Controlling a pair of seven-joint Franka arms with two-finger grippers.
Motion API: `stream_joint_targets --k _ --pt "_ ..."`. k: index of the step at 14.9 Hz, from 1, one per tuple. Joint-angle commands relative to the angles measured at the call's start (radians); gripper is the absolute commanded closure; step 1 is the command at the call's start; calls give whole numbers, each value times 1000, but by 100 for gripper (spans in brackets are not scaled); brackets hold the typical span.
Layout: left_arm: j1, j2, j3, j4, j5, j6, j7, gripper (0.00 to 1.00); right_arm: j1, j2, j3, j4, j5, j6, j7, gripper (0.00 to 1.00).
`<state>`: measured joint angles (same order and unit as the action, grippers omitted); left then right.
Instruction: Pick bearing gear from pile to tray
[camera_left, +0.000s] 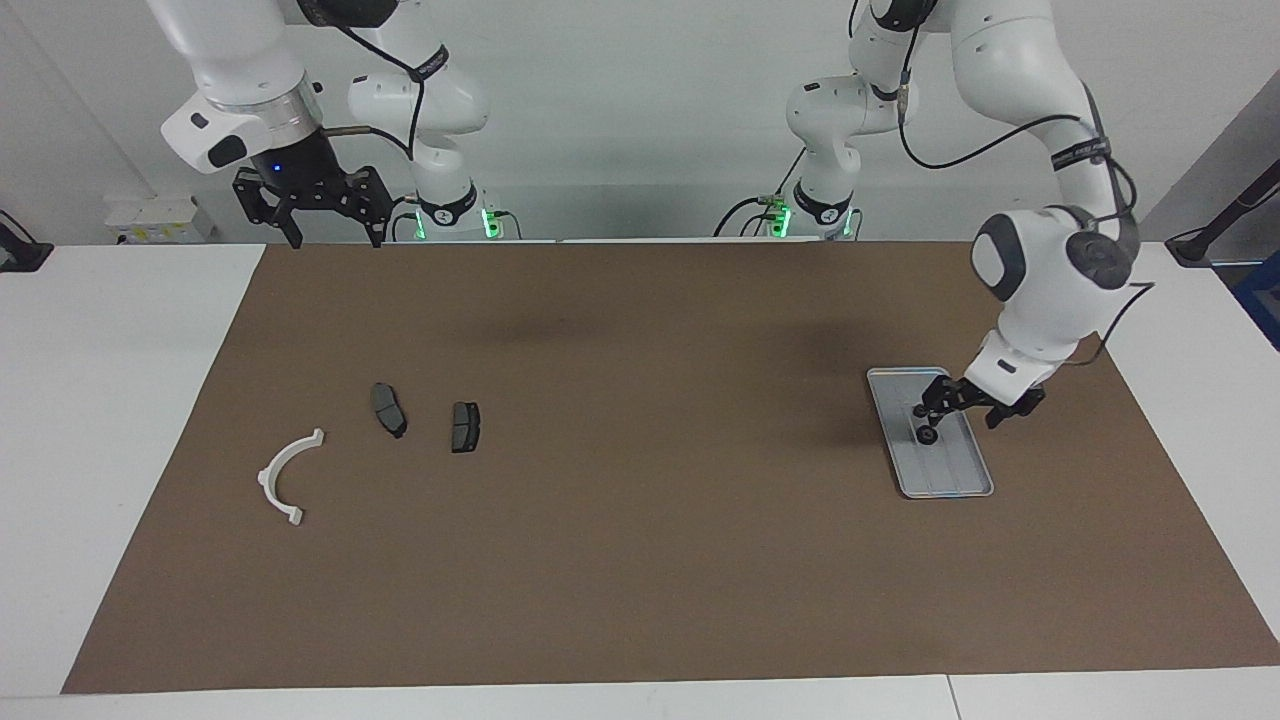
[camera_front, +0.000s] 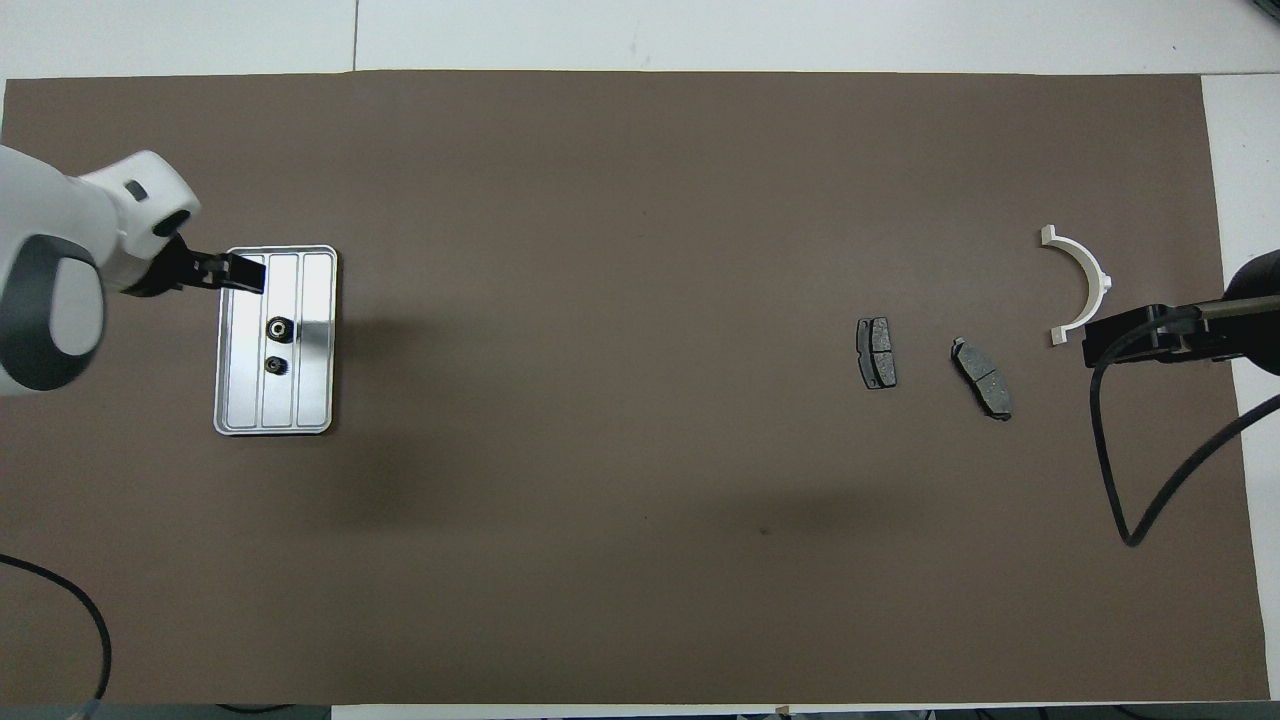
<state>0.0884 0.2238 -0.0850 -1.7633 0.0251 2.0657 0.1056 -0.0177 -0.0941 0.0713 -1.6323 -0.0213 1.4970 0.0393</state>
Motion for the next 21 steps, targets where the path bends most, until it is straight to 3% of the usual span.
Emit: stream_joint_targets --k 1,4,7,9,13,14,16,21 --pt "11 -64 5 181 -11 -128 -99 0 1 -10 1 -15 23 19 11 0" --pt "10 -136 8 199 -13 -160 -199 0 1 -10 1 -15 23 19 11 0" --pt "-2 -208 -7 229 -11 -459 -198 0 1 -10 1 -15 23 19 11 0" --pt "-9 -250 -7 190 -11 -568 -187 0 1 -10 1 -15 23 19 11 0" --pt "-45 -284 -9 180 -11 -572 -170 0 1 -10 1 -14 23 19 11 0" --pt "-94 -279 14 183 -13 -575 -178 0 1 -10 2 -14 23 19 11 0" --pt "-315 -314 233 162 -13 -616 -182 0 1 -10 2 -14 23 19 11 0" --pt "-280 -317 212 160 -33 -590 -167 0 1 -10 1 -14 23 19 11 0"
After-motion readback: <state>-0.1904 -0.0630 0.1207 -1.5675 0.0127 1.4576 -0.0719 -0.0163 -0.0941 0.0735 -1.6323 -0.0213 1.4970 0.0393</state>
